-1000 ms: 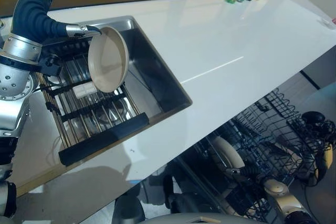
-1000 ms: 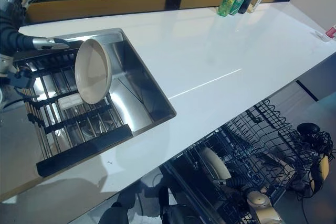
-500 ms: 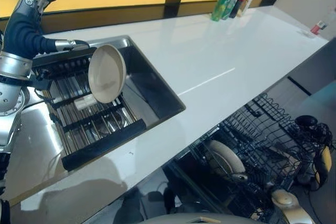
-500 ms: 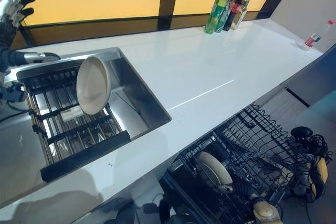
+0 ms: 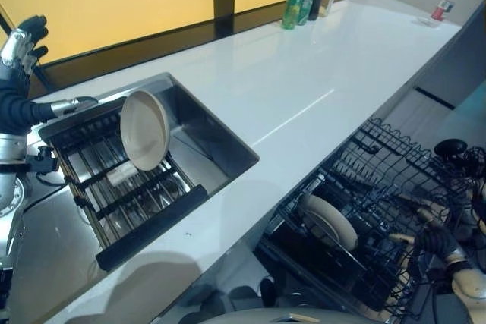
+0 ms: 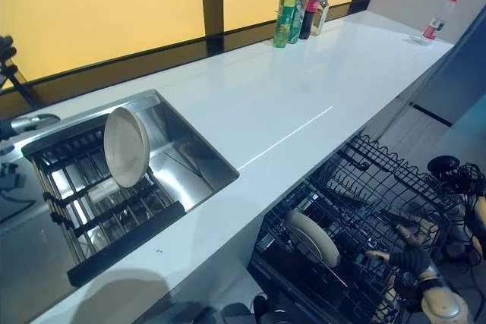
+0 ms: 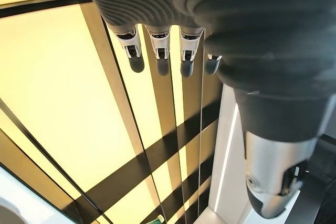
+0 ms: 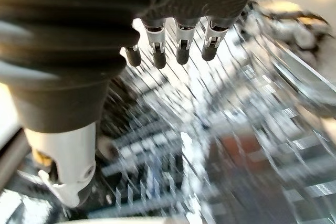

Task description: Pick up plates and place into dishwasher.

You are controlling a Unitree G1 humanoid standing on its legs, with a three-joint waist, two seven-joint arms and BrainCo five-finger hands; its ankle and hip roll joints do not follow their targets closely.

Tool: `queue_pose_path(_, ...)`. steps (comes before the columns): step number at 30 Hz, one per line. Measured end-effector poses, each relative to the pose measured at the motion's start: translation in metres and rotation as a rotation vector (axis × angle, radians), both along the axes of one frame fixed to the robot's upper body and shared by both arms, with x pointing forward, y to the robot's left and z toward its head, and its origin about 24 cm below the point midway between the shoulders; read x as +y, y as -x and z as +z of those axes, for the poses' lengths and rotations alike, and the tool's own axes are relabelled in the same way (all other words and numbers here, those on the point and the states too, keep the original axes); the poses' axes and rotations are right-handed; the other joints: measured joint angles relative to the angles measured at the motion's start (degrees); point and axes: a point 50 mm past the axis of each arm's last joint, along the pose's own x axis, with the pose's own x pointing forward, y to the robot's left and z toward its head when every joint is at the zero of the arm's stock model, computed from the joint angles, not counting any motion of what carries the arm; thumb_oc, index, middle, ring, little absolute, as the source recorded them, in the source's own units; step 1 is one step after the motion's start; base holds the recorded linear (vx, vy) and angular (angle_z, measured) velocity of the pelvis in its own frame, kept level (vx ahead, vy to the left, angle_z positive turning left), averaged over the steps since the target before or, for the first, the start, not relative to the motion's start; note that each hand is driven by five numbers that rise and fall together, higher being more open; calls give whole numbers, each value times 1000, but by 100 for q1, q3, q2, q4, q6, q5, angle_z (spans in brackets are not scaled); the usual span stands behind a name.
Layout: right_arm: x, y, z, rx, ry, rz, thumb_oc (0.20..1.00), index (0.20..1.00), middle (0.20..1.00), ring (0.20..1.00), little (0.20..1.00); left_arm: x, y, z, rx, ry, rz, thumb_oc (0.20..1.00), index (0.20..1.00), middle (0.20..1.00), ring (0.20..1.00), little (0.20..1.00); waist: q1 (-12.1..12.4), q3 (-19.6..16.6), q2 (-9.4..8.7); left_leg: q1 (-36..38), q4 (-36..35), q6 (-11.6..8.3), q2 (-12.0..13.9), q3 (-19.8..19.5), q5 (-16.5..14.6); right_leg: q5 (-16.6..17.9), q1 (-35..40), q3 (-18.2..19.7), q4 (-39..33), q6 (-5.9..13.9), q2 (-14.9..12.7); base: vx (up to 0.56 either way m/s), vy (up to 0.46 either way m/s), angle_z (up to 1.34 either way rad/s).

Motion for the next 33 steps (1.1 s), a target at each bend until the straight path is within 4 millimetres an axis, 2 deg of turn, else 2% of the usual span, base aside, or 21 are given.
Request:
queue_pose_path(3, 13, -14, 42, -260, 17, 47, 1000, 1000, 1000, 1000, 1000, 3, 8, -14, 5, 31, 30, 1000, 1000, 1000, 1000, 1000, -72, 14, 106, 198, -154, 43, -50, 119, 50, -23, 13, 125, 35, 35, -15, -21, 203, -21)
queue_pose_path(6, 25, -20, 62, -463, -19, 88, 1000, 1000, 1000, 1000, 1000, 5, 15, -22, 10, -6, 62, 1000, 1000, 1000, 1000, 1000, -135, 22, 143, 385, -350, 66, -62, 284, 116, -11, -2, 99, 57, 60, -42, -71, 111, -23)
queue_pose_path(7, 28, -21, 64, -508, -45, 92, 1000, 1000, 1000, 1000, 1000, 4, 16, -22, 2, -36, 72, 1000, 1000, 1000, 1000, 1000, -133, 33, 170, 407, -371, 69, -67, 363, 118, -6, -71, -37, 105, 63, -54, -142, 62, -41)
queue_pose_path(10, 38, -31, 75, -623, -73, 160, 1000, 1000, 1000, 1000, 1000, 6, 21, -20, -28, -109, 126, 1000, 1000, 1000, 1000, 1000, 56, 32, 243, 495, -452, 74, -44, 775, 121, 31, -311, -1097, 304, -2, -309, -149, 25, -57)
queue_pose_path(11, 42, -34, 78, -646, -77, 181, 1000, 1000, 1000, 1000, 1000, 5, 21, -19, -37, -126, 134, 1000, 1000, 1000, 1000, 1000, 83, 15, 265, 508, -473, 72, -25, 826, 122, -24, -369, -1305, 482, 60, -376, -53, -60, -33)
queue_pose_path(12, 44, -36, 81, -665, -77, 195, 1000, 1000, 1000, 1000, 1000, 3, 19, -17, -49, -150, 138, 1000, 1000, 1000, 1000, 1000, 142, -4, 272, 507, -476, 60, 6, 873, 118, -123, -465, -1354, 649, 68, -373, -16, -102, -21)
queue_pose_path(13, 45, -39, 84, -679, -71, 210, 1000, 1000, 1000, 1000, 1000, 2, 17, -15, -62, -172, 143, 1000, 1000, 1000, 1000, 1000, 204, -4, 273, 491, -470, 45, 32, 879, 120, -163, -533, -1379, 725, 4, -342, 5, -120, -10)
queue_pose_path(15, 50, -47, 92, -700, -61, 252, 1000, 1000, 1000, 1000, 1000, -1, 15, -13, -75, -204, 151, 1000, 1000, 1000, 1000, 1000, 224, -39, 310, 462, -460, -24, 97, 777, 159, -149, -556, -1413, 675, -75, -259, 28, -124, 2)
queue_pose_path(18, 52, -54, 104, -728, -48, 296, 1000, 1000, 1000, 1000, 1000, -8, 7, -21, -58, -273, 160, 1000, 1000, 1000, 1000, 1000, 318, -85, 541, 460, -424, -30, 189, 565, 163, -104, -460, -1408, 508, -172, -132, 61, -131, -4)
queue_pose_path(21, 53, -58, 111, -722, -38, 352, 1000, 1000, 1000, 1000, 1000, -11, 4, -30, -50, -341, 198, 1000, 1000, 1000, 1000, 1000, 339, -147, 661, 365, -198, -29, 244, 368, 163, -212, -468, -1456, 561, -277, -104, 63, -98, 4)
queue_pose_path(23, 53, -59, 113, -707, -40, 380, 1000, 1000, 1000, 1000, 1000, -9, 4, -33, -62, -398, 241, 1000, 1000, 1000, 1000, 1000, 350, -133, 643, 217, 143, -29, 243, 326, 163, -292, -510, -1459, 664, -344, -132, 60, -60, 2)
queue_pose_path(26, 53, -60, 116, -697, -45, 408, 1000, 1000, 1000, 1000, 1000, -8, 8, -41, -53, -452, 271, 1000, 1000, 1000, 1000, 1000, 415, -112, 590, -107, 959, -4, 150, 13, 179, -343, -457, -1341, 712, -435, -190, 68, 52, -14)
queue_pose_path(27, 54, -60, 115, -691, -50, 413, 1000, 1000, 1000, 1000, 1000, -6, 10, -46, -34, -468, 278, 1000, 1000, 1000, 1000, 1000, 488, -72, 490, -368, 1340, 65, 63, -168, 190, -318, -434, -1167, 682, -483, -242, 73, 124, -39)
queue_pose_path(29, 55, -60, 113, -684, -55, 418, 1000, 1000, 1000, 1000, 1000, -4, 15, -55, 7, -523, 283, 1000, 1000, 1000, 1000, 1000, 494, -71, 433, -462, 855, 18, -69, -380, 108, -290, -413, -1095, 588, -501, -349, 48, 165, -25)
queue_pose_path(31, 54, -60, 114, -678, -43, 425, 1000, 1000, 1000, 1000, 1000, -5, 13, -57, 14, -575, 272, 1000, 1000, 1000, 1000, 1000, 473, -70, 459, -667, 556, 122, -43, -368, 171, -314, -549, -1114, 704, -454, -352, 23, 194, -9)
queue_pose_path(33, 51, -60, 121, -665, -2, 447, 1000, 1000, 1000, 1000, 1000, -3, 13, -61, 22, -604, 281, 1000, 1000, 1000, 1000, 1000, 481, -77, 673, -745, 107, 248, 51, -403, 105, -331, -727, -1130, 858, -364, -222, 42, 216, -34)
